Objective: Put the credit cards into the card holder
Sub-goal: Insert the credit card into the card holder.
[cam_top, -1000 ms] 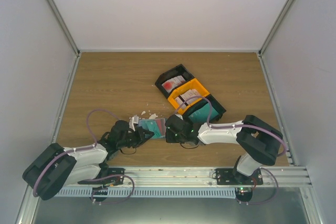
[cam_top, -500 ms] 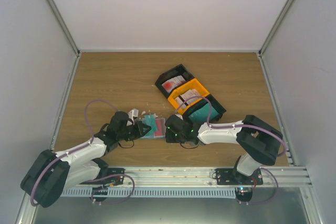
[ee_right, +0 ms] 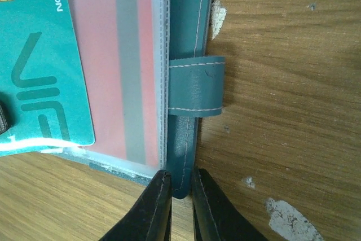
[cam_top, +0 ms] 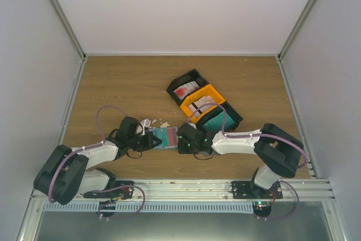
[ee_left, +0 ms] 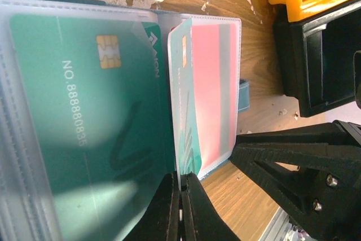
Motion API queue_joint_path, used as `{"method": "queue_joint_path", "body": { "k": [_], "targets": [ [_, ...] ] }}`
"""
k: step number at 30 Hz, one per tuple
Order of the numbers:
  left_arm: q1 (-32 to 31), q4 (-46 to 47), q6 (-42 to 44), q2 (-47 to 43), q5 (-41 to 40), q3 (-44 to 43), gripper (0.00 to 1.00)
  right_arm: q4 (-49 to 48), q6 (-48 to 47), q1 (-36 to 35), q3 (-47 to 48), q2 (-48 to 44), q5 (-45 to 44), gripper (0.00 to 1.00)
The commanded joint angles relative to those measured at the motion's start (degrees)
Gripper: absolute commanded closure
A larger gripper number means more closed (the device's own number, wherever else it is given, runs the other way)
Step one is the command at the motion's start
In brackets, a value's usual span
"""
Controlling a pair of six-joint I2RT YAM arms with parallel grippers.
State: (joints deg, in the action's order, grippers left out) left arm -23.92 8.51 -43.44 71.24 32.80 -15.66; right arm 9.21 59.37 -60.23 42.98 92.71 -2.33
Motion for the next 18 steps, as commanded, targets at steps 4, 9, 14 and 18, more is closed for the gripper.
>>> {"method": "queue_joint_path", "body": {
  "k": [4, 9, 14, 18],
  "targets": [
    [1.61, -2.88, 1.55, -1.43, 1.76, -0.88, 1.00, 7.51, -0.50, -0.77, 0.18, 3.27, 0.91, 0.87],
    [2.10, -10.98, 1.62, -3.83, 0.28, -4.53, 1.00, 7.37, -1.29, -0.77, 0.49, 3.28, 1.45, 0.86],
    [3.59, -13.33, 3.12, -3.61, 0.09, -4.03, 1.00, 7.33, -1.44, -0.81, 0.41, 3.45, 1.48, 0.86],
    [3.92, -13.40, 4.60, -1.52, 2.18, -4.83, 1.00, 7.37, -1.37, -0.77, 0.24, 3.34, 1.46, 0.86]
  ]
}}
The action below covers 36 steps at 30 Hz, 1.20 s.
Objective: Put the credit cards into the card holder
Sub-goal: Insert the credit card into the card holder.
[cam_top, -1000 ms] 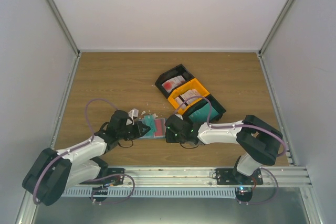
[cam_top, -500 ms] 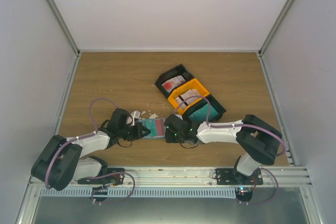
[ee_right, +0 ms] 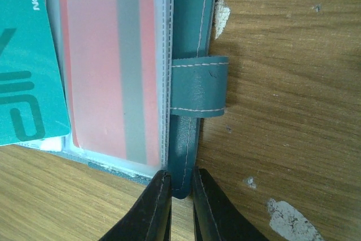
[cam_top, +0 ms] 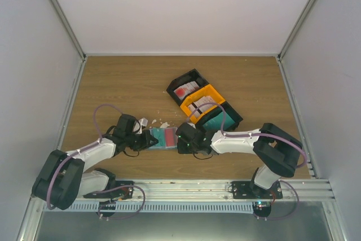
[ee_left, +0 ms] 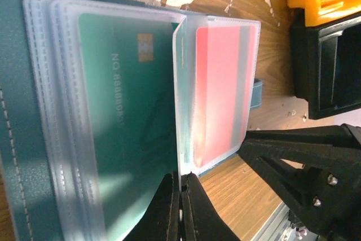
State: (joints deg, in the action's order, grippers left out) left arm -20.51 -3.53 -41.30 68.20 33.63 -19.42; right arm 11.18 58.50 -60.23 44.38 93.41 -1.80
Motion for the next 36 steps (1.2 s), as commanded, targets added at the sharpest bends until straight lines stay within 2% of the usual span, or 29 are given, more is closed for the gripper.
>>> {"method": "queue_joint_path", "body": {
  "k": [1, 8, 12, 22, 36],
  "targets": [
    [0.48, -0.57, 2.45, 2.25, 2.17, -1.02, 1.00, 5.35, -0.50, -0.77, -1.19, 2.63, 0.91, 0.86],
    [0.47, 5.29, 2.47, 6.45, 6.16, -0.65, 1.00, 4.85, -0.29, -0.77, -1.56, 2.64, 0.99, 0.86],
    [0.48, 6.93, 1.73, 5.36, 6.60, 0.41, 1.00, 4.75, -0.26, -0.77, -1.54, 2.76, 1.01, 0.86],
    [0.81, 0.82, 2.72, -0.26, 4.93, -1.70, 1.00, 4.48, -0.21, -0.77, -1.56, 2.99, 1.14, 0.86],
    [0.81, 7.70, 3.68, 9.16, 9.01, -1.14, 1.00, 3.86, -0.21, -0.75, -1.56, 3.36, 1.61, 0.86]
  ]
}}
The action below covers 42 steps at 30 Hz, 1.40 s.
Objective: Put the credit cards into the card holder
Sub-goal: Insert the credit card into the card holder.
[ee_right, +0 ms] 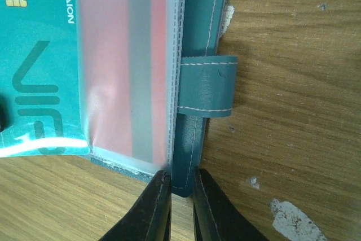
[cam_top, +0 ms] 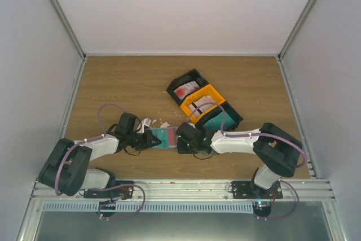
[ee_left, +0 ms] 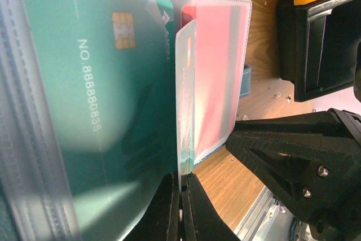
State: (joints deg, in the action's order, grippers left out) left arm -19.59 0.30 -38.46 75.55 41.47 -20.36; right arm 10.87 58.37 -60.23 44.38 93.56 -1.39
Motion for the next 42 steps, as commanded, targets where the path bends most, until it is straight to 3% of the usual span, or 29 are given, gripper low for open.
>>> {"method": "queue_joint_path", "body": {
  "k": [1, 18, 30, 42],
  "targets": [
    [-0.16, 3.85, 0.94, 2.04, 0.66, -0.21, 1.00, 4.16, -0.06, -0.78, -1.54, 3.25, 1.21, 0.86],
    [-0.01, 0.37, 1.79, 1.75, -8.62, -1.46, 1.00, 3.88, 0.13, -0.77, -1.77, 3.45, 1.21, 0.86],
    [-0.26, 7.14, -3.21, 5.37, -1.54, 3.11, 1.00, 3.36, 0.05, -0.79, -1.49, 3.96, 1.16, 0.87],
    [-0.27, 7.93, -5.17, 4.65, -1.23, 4.47, 1.00, 2.57, -0.36, -0.77, -1.17, 4.79, 2.68, 0.87]
  ]
}}
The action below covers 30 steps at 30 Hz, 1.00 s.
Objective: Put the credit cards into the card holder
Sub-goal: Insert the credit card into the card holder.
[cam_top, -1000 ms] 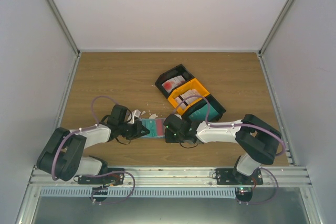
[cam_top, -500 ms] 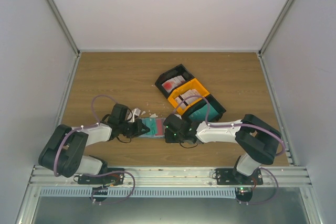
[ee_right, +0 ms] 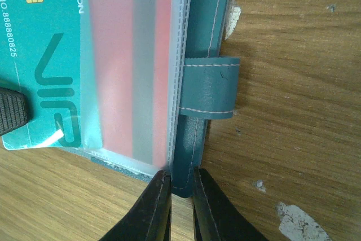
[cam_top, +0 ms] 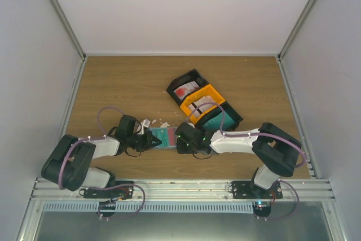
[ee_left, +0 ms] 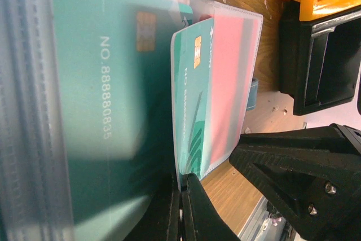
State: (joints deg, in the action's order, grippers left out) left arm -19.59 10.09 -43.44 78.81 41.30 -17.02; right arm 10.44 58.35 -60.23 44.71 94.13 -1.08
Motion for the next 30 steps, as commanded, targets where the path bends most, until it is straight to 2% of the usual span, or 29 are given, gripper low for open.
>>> {"method": "queue_joint_path", "body": {
  "k": [1, 15, 21, 24, 30],
  "targets": [
    [-0.22, -1.61, 0.24, 2.16, -0.94, 0.73, 1.00, 2.97, -0.35, -0.81, -1.58, 4.22, 2.40, 0.87],
    [-2.55, -1.84, 2.87, 8.68, 0.27, -4.40, 0.96, 2.14, -1.29, -0.74, -0.39, 5.37, 2.49, 0.90],
    [-3.51, -4.48, 5.39, 9.69, -0.08, -7.18, 0.88, 1.95, -1.19, -0.77, -0.78, 3.97, 1.28, 0.89],
    [-3.54, -7.15, 6.37, 7.85, -1.54, -7.89, 0.82, 2.42, -0.62, -0.81, -1.36, 1.23, -0.79, 0.85],
    [-3.56, -14.03, 7.57, 1.60, -5.53, -7.84, 0.64, 5.07, -0.15, -0.73, -1.85, -4.60, -5.00, 0.69]
  ]
}}
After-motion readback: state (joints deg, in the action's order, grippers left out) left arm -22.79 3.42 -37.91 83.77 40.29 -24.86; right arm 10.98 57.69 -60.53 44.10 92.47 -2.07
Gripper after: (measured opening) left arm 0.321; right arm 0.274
